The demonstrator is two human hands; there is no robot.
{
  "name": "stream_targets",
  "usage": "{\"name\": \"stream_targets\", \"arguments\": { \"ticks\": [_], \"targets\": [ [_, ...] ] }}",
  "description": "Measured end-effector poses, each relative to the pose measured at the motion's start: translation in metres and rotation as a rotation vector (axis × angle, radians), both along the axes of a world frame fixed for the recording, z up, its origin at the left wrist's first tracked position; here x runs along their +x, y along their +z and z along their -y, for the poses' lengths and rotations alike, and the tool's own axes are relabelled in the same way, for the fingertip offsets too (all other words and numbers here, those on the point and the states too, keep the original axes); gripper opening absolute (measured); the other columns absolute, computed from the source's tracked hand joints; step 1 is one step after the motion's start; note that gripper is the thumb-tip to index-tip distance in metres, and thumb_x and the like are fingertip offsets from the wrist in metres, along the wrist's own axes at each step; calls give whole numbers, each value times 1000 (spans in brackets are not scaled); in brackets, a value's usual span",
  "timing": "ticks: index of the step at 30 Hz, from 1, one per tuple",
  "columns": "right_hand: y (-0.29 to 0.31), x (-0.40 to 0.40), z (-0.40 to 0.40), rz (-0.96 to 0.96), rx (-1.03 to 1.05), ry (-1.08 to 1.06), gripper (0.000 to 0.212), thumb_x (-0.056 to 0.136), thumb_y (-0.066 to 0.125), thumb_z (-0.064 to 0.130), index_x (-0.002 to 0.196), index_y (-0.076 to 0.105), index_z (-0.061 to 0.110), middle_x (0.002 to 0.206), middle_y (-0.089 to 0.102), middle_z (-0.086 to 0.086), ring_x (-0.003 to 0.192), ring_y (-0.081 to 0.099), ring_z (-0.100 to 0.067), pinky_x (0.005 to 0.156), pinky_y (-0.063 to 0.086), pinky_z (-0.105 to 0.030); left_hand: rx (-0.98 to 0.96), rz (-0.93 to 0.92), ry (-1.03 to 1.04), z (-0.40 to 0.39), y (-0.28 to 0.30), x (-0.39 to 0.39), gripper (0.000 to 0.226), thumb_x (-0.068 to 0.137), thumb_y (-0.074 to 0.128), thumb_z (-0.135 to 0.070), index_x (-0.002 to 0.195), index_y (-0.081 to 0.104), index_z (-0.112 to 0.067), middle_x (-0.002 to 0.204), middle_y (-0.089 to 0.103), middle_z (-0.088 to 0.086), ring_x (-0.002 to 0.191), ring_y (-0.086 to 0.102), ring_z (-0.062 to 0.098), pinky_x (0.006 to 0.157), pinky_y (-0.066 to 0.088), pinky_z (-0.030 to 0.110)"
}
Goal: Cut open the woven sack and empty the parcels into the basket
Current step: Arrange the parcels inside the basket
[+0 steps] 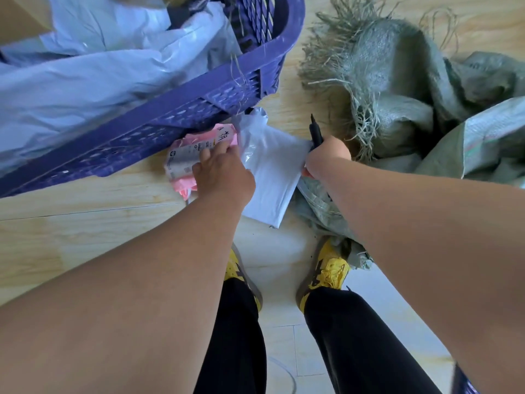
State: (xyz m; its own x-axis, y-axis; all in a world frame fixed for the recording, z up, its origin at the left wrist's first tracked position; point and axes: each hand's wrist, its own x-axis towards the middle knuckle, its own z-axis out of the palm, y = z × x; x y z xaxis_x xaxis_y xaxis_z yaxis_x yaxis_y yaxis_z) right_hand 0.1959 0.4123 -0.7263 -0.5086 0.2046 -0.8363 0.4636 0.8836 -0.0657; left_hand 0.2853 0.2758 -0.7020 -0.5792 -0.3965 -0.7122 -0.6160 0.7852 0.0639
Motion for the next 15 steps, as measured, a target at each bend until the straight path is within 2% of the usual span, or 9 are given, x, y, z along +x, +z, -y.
{"name": "stream_targets", "arguments": {
  "ticks": [2,4,7,10,12,15],
  "targets": [
    [11,13,-5,-100,-5,-31,25,90,53,12,115,59,11,104,65,-8,96,61,-28,74,46,-33,13,-6,7,-3,4,2,53,92,53,-23,142,38,-14,152,30,-3,136,26,28,105,31,40],
    [26,32,-11,-151,23,-1,21,93,51,18,112,59,13,104,65,-9,94,59,-29,71,40,-32,35,-29,37,-6,10,10,53,91,54,-15,141,38,-9,150,31,0,137,26,26,107,31,38],
    [53,62,-15,-161,33,66,13,93,50,15,106,52,16,97,64,-9,84,55,-31,68,40,-34,72,-73,20,-12,24,28,52,90,52,-9,140,39,-6,148,32,2,135,29,25,105,34,35],
    [74,84,-19,-133,22,137,14,92,47,11,103,50,18,86,60,-6,76,51,-30,66,41,-34,127,-69,28,-15,37,49,52,91,52,-13,141,39,-9,146,34,3,134,28,26,106,31,35],
    [80,93,-19,-137,16,146,11,92,46,13,101,49,19,82,58,-5,76,51,-31,66,42,-34,98,-119,201,-13,41,62,53,89,57,-16,139,42,-14,143,35,8,132,29,29,109,32,37],
    [73,92,-15,-164,12,127,7,93,47,14,93,43,20,75,53,-2,75,51,-31,65,41,-34,15,-160,604,-5,37,60,57,85,65,-17,137,42,-17,145,29,11,129,36,33,106,38,41]
  ]
}}
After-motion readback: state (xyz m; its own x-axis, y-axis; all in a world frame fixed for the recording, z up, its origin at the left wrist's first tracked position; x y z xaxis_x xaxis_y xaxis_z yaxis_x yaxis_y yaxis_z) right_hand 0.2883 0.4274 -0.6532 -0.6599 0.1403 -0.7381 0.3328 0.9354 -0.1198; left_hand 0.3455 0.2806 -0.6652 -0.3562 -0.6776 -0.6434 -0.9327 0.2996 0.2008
